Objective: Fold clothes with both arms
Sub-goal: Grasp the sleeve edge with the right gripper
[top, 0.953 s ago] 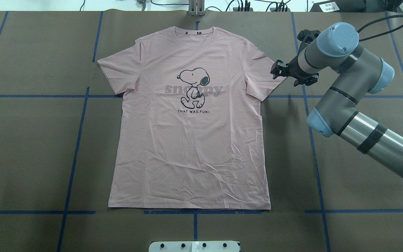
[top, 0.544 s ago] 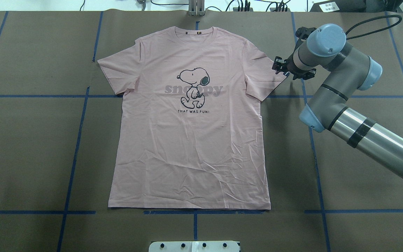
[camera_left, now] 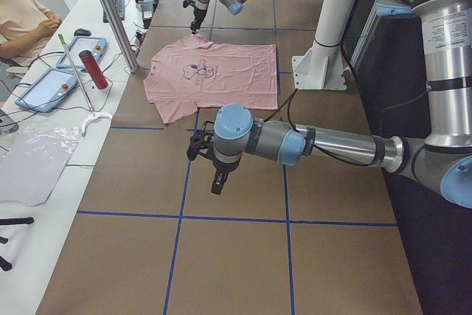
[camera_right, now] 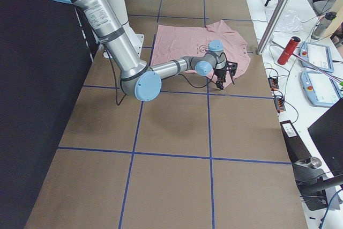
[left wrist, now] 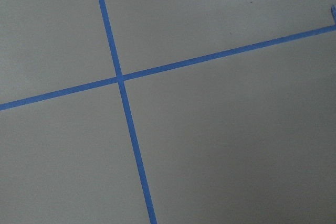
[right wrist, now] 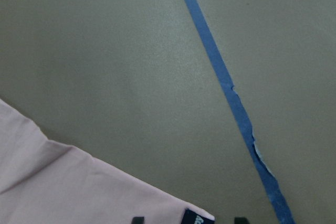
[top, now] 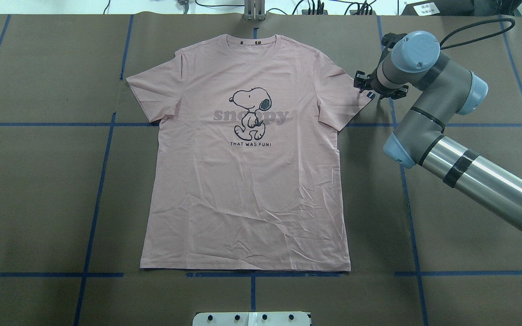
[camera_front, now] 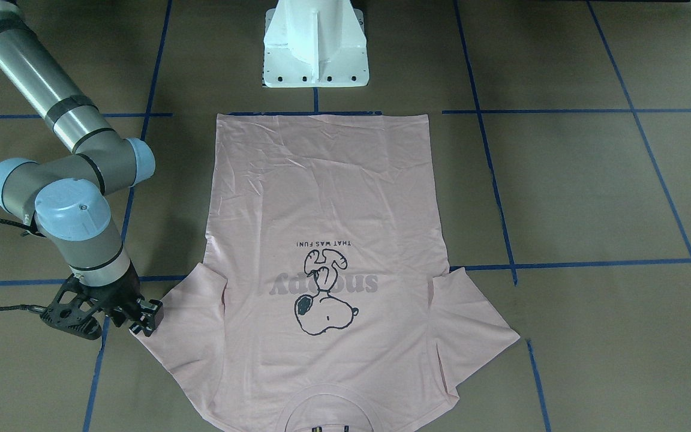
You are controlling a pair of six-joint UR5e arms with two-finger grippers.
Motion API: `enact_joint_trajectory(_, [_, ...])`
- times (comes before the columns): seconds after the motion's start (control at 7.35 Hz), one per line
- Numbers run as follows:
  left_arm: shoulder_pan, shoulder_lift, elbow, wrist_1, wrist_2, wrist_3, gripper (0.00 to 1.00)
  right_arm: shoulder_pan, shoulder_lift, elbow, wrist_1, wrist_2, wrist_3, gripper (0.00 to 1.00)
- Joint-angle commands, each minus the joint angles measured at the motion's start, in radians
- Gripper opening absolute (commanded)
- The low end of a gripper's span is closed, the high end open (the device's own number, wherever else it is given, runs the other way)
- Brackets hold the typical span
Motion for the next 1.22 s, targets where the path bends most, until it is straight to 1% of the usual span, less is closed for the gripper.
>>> enact_joint_trajectory(0.0, [0.0, 0.002, 0.0, -0.012, 0.001, -0.001, 1.0, -0.002, 0.001, -0.005, 0.0, -0.002, -0.004, 0.58])
enact_joint_trajectory(0.14, [0.0, 0.002, 0.0, -0.012, 0.001, -0.001, 1.0, -0.002, 0.0, -0.005, 0.0, -0.002, -0.004, 0.56])
enact_joint_trajectory(0.27, [0.0, 0.002, 0.0, -0.012, 0.001, 0.0, 1.0, -0.002, 0.0, -0.008, 0.0, -0.003, -0.004, 0.5])
enact_joint_trajectory(0.54, [0.0, 0.002, -0.002, -0.012, 0.001, 0.0, 1.0, -0.004, -0.002, -0.013, 0.0, -0.003, -0.004, 0.35])
enact_joint_trajectory(0.82, [-0.002, 0.003, -0.005, -0.012, 0.001, 0.0, 1.0, -0.004, -0.002, -0.013, -0.002, -0.003, -0.004, 0.0])
enact_joint_trajectory(1.09, [-0.002, 0.003, -0.006, -0.012, 0.001, 0.0, 1.0, -0.004, 0.018, -0.007, -0.002, -0.002, -0.001, 0.0])
